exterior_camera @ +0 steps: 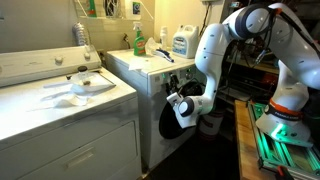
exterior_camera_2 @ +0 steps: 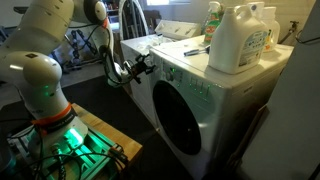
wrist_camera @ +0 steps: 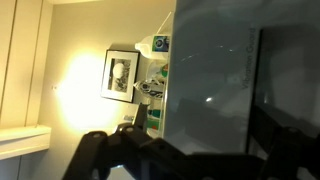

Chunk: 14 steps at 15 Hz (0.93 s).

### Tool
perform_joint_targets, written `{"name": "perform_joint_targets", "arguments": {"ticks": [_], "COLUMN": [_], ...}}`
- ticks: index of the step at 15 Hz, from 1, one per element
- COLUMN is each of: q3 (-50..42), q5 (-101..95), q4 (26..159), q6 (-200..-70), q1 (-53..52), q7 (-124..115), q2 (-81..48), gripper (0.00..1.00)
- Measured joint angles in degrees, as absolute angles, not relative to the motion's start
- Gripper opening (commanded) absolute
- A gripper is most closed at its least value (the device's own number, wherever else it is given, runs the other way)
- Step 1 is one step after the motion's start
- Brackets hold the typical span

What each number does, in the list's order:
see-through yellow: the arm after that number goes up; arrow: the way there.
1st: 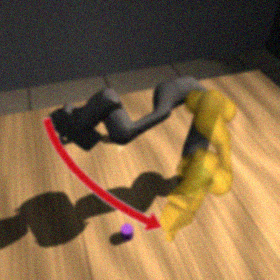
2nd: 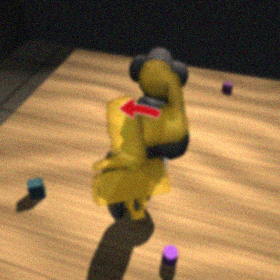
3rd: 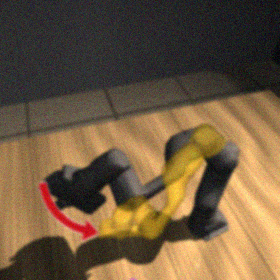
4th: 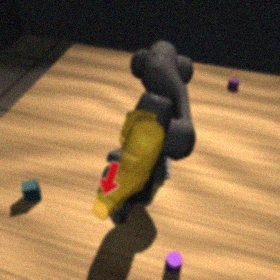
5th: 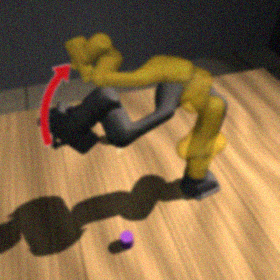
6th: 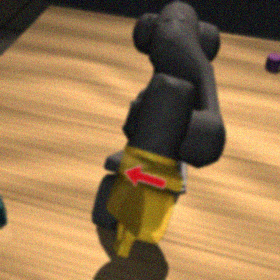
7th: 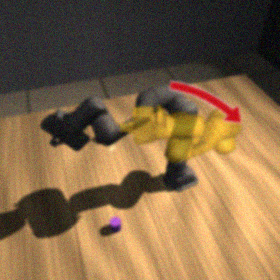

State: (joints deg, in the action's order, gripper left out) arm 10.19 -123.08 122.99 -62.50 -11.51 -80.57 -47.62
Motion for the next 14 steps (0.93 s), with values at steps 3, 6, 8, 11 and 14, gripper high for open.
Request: {"name": "perform_joint_targets", "arguments": {"ticks": [3,6,8,11,14], "q3": [9.6,8.8,7.9,6.8,6.2], "q5": [-123.3,-124.9,-126.4,-128.6,-130.2], "q4": [122.1,122.1,122.1,122.6,123.2], "q6": [-61.3,-58.8,-57.1,-55.3,-54.6], "q1": [-11.5,-12.1,-12.6,-12.9,-13.0], "q7": [-81.8,-81.9,-81.8,-81.7,-81.7], "q2": [-48.4,-49.8,-50.9,-51.9,-52.2], "gripper": [1.00,1.00,1.00,1.00,1.00]}}
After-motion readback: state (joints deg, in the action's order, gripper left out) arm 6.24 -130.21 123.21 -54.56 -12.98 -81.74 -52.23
